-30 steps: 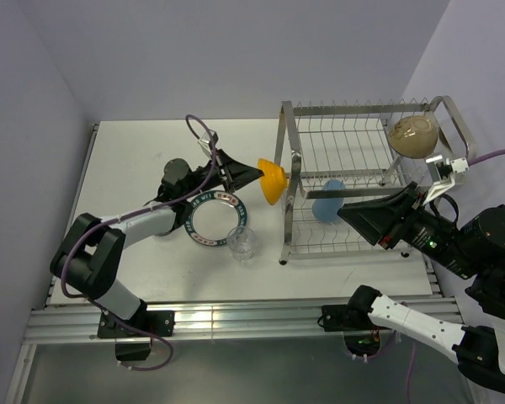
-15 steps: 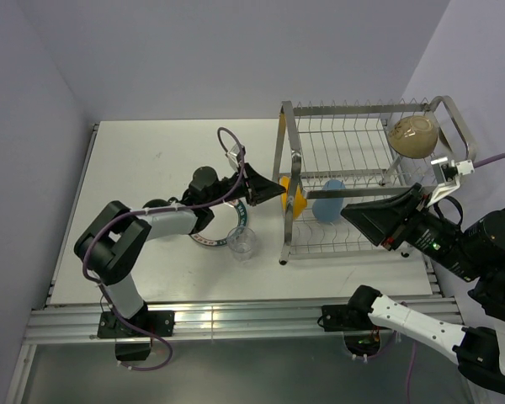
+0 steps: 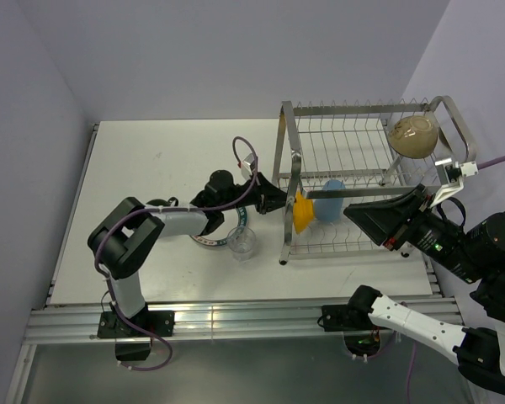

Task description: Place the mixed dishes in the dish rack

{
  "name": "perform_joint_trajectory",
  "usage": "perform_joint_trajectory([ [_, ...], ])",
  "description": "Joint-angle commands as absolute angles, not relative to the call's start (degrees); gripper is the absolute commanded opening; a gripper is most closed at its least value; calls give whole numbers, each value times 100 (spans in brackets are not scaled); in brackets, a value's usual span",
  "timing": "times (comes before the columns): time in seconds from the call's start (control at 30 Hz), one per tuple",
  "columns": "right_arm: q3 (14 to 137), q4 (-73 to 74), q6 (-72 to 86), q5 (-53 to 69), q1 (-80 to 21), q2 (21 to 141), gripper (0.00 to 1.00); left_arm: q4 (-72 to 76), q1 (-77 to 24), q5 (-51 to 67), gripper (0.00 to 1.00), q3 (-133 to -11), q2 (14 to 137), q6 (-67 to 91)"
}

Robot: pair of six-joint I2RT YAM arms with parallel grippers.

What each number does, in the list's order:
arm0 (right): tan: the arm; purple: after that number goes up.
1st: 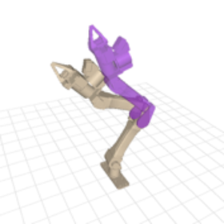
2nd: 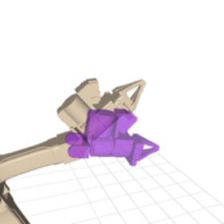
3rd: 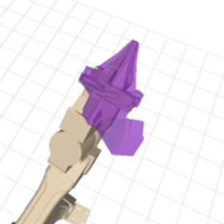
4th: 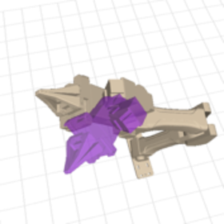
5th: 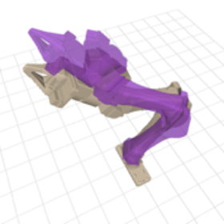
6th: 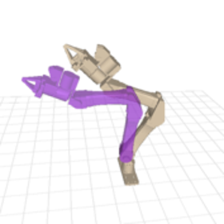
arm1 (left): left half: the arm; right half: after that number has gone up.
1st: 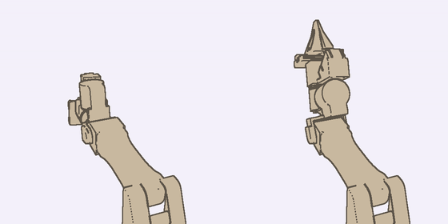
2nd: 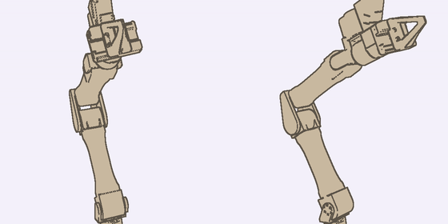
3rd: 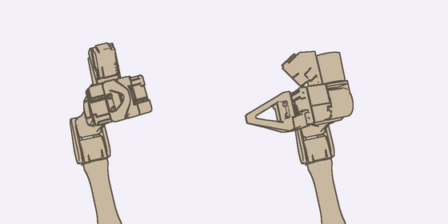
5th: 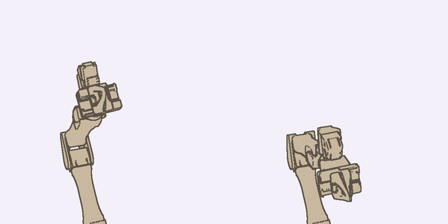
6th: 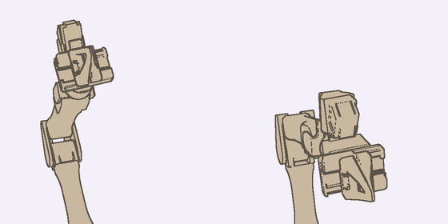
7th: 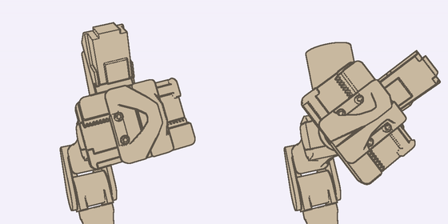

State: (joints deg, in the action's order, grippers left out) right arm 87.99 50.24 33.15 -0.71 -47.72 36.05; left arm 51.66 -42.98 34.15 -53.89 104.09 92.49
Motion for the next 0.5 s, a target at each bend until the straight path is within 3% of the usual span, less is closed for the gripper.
perform_joint_trajectory([
  [0.0,8851,4957,3287,-149,-4764,3533,31,5012,-4359,3419,0,-5748,10406,9281],
  [0.3,8833,4913,3278,-150,-4755,3542,30,3622,-4456,3252,0,-5906,10362,9299],
  [0.47,8807,4878,3243,-114,-4755,3533,29,3620,-4500,3190,0,-5915,10424,9386],
])
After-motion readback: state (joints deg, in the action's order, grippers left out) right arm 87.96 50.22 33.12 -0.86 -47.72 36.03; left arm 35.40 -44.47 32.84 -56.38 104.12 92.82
